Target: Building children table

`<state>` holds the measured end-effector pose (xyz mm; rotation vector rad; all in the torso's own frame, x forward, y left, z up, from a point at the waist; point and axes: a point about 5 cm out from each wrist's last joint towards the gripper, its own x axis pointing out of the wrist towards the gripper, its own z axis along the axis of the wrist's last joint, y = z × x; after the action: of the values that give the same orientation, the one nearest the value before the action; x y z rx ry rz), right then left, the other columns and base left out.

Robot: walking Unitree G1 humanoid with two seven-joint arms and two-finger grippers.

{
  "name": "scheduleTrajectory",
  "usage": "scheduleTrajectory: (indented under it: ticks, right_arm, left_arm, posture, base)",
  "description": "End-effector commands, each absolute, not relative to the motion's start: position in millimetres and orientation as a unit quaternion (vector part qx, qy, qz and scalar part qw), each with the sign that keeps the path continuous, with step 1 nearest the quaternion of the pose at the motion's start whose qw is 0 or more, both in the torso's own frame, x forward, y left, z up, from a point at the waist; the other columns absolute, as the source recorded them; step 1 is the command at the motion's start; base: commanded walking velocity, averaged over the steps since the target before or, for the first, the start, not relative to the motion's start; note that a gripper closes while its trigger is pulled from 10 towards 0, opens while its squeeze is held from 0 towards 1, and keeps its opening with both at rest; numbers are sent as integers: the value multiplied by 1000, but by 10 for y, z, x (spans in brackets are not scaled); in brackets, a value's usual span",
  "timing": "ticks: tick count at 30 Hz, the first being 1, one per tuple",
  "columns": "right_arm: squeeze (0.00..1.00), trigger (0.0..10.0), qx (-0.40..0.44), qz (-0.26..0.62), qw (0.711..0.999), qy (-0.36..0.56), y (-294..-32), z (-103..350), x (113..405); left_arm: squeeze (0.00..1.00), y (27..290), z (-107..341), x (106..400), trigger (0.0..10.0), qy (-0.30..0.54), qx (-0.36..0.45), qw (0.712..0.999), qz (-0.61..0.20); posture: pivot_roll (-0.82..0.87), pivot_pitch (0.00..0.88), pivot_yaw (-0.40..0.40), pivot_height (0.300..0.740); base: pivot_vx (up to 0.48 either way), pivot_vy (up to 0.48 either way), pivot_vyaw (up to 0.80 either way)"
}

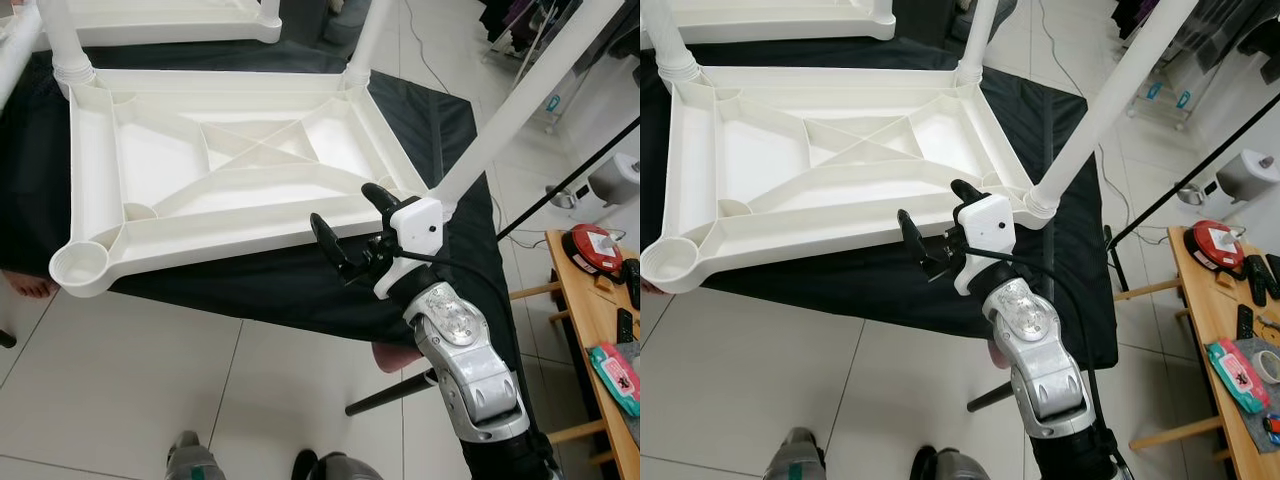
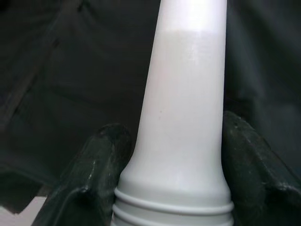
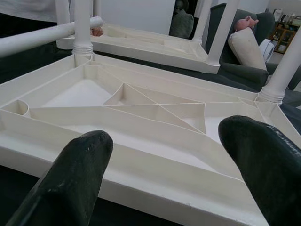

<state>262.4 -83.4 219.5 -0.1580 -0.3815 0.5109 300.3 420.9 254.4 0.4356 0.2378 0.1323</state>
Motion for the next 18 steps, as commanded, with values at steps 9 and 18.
scheduleTrajectory:
  ticks: [9, 18]
  right_arm:
    - [0, 10000, -70, 241, 950, -183, -842, 2165, 2657]
    - [0, 10000, -68, 238, 951, -185, -834, 2165, 2667]
  left_arm:
    - [0, 3905, 2826, 3097, 10000, 41, 224, 972, -60]
    - [0, 3934, 2983, 3146, 10000, -54, 115, 992, 15]
  posture:
    - [184, 183, -135, 740]
    - [186, 176, -125, 740]
  base:
    - [0, 0, 0]
    - [0, 0, 0]
